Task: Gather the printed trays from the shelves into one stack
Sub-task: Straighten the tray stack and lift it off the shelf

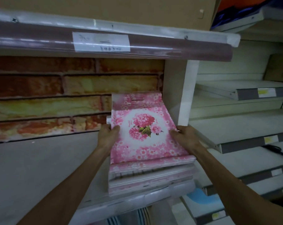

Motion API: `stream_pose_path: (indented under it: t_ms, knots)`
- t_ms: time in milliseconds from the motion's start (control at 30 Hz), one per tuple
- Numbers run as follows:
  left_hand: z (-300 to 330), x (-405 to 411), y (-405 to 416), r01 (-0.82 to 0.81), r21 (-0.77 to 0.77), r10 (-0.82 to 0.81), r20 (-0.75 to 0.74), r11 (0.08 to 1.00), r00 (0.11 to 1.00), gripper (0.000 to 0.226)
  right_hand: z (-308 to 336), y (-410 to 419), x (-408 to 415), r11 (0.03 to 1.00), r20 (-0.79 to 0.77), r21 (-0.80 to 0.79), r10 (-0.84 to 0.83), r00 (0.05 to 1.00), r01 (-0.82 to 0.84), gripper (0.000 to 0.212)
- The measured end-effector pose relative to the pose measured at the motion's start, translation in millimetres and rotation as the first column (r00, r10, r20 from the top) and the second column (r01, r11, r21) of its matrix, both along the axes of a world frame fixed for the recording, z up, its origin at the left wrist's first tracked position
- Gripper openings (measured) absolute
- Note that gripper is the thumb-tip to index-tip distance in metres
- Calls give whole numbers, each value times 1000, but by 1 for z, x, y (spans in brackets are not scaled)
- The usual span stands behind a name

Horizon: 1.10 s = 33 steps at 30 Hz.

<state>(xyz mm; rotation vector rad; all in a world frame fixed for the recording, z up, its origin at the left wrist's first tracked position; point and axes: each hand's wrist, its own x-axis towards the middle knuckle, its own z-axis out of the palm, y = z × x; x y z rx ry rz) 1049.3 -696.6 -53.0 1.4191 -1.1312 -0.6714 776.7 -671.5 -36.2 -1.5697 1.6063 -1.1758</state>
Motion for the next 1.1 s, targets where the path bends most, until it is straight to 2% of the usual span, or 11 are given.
stream_pose_path:
  t_ms: [100, 200, 333, 433, 867, 1000, 1067, 1100]
  knots:
    - [-4, -7, 2, -79, 3, 78, 123, 997, 989, 19, -9, -13, -4, 999, -22, 31, 20, 1000, -19, 23]
    - [-9, -9, 6, -143, 32, 135, 192, 989, 972, 25, -19, -23, -7, 998, -66, 53, 37, 997, -33, 20]
    - [-20, -8, 10, -197, 101, 153, 332, 975, 931, 30, -29, -28, -5, 996, -192, 67, 74, 979, -62, 19]
    - [-27, -6, 12, -231, 133, 159, 407, 964, 900, 31, -36, -31, -2, 994, -201, 84, 83, 976, -68, 21]
    - [-32, -5, 8, -242, 173, 98, 584, 955, 806, 37, -46, -42, -5, 989, -322, 121, 124, 939, -89, 26]
    - [-36, -1, 7, -251, 174, 103, 590, 952, 801, 39, -51, -45, -10, 990, -350, 92, 136, 927, -111, 39]
    - [-36, 4, 8, -220, 170, 86, 572, 961, 816, 37, -53, -46, -13, 987, -319, 98, 156, 935, -131, 36]
    - [-36, 8, 10, -194, 173, 79, 515, 966, 853, 30, -56, -47, -16, 983, -229, 118, 167, 959, -143, 28]
